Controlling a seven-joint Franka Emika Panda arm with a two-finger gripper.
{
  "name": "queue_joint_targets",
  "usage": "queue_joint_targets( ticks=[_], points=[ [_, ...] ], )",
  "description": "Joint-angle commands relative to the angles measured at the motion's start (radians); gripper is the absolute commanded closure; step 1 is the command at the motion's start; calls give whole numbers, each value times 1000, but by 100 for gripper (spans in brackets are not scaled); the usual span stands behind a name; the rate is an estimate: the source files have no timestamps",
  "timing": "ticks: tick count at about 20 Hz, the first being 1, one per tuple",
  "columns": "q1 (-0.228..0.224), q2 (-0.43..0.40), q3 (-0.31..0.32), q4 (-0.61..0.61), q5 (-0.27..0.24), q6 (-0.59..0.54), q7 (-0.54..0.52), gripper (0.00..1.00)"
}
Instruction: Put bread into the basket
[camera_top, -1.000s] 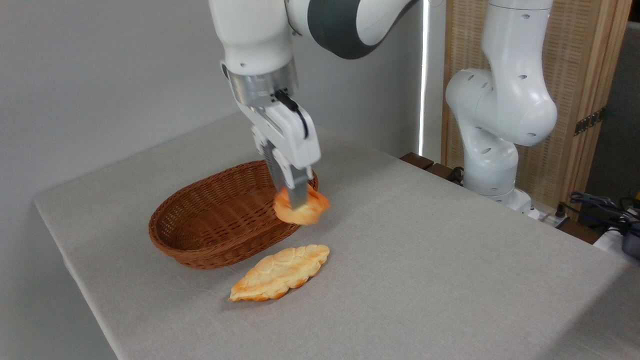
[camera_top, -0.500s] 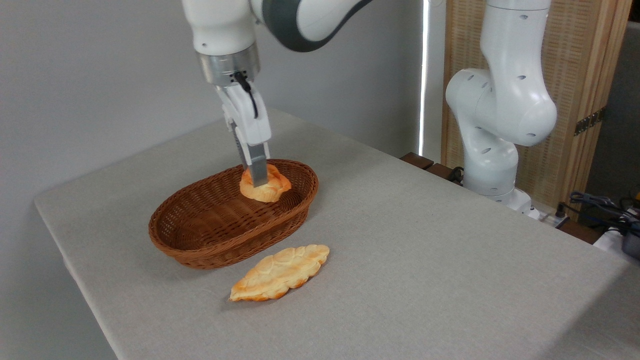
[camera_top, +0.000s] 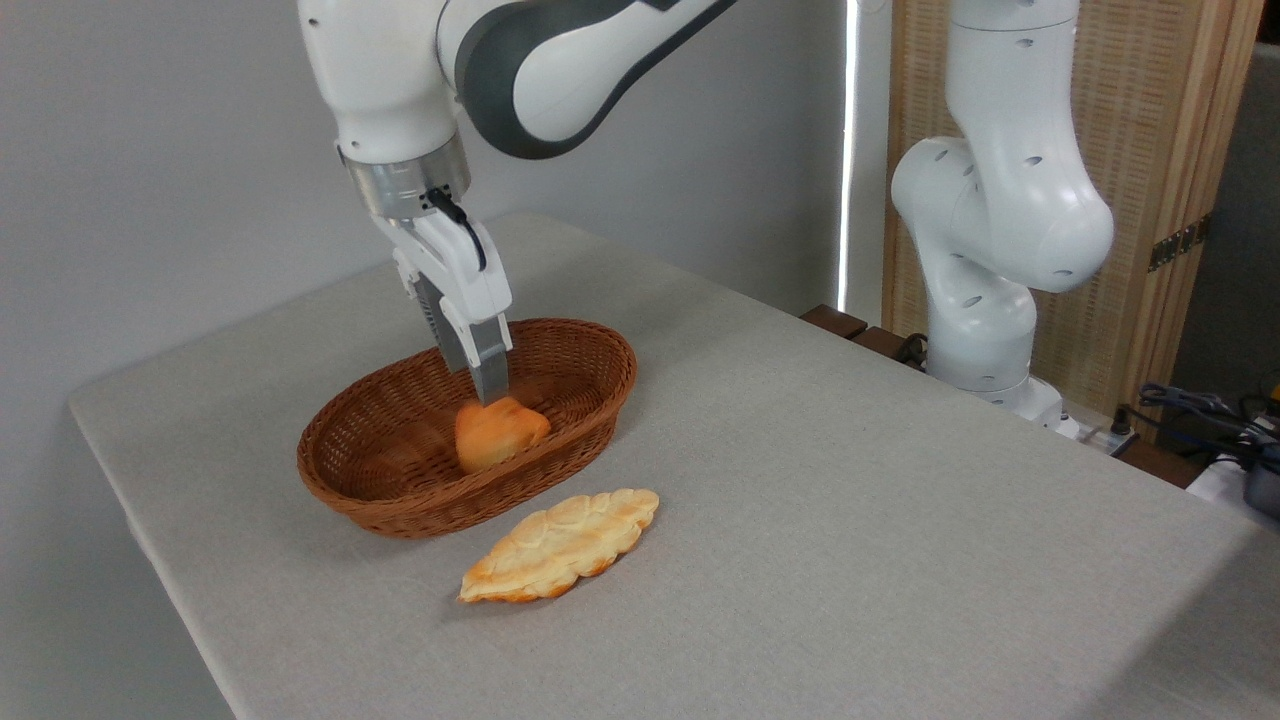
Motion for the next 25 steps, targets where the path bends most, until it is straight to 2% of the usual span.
queue_joint_targets(
  ticks=[1,8,10,15,17,20,25],
  points=[
    [0,19,2,27,1,-8,-25,0],
    [16,-7,21,39,9,-8,-14,0],
    [35,-9,47,64,23,-12,-14,0],
    [36,-24,154,110,81,-65,7,0],
    [36,-32,197,137,92,-100,86,0],
    [36,-40,220,138,93,-132,206,0],
    [38,-46,234,139,80,-123,205,0]
  ],
)
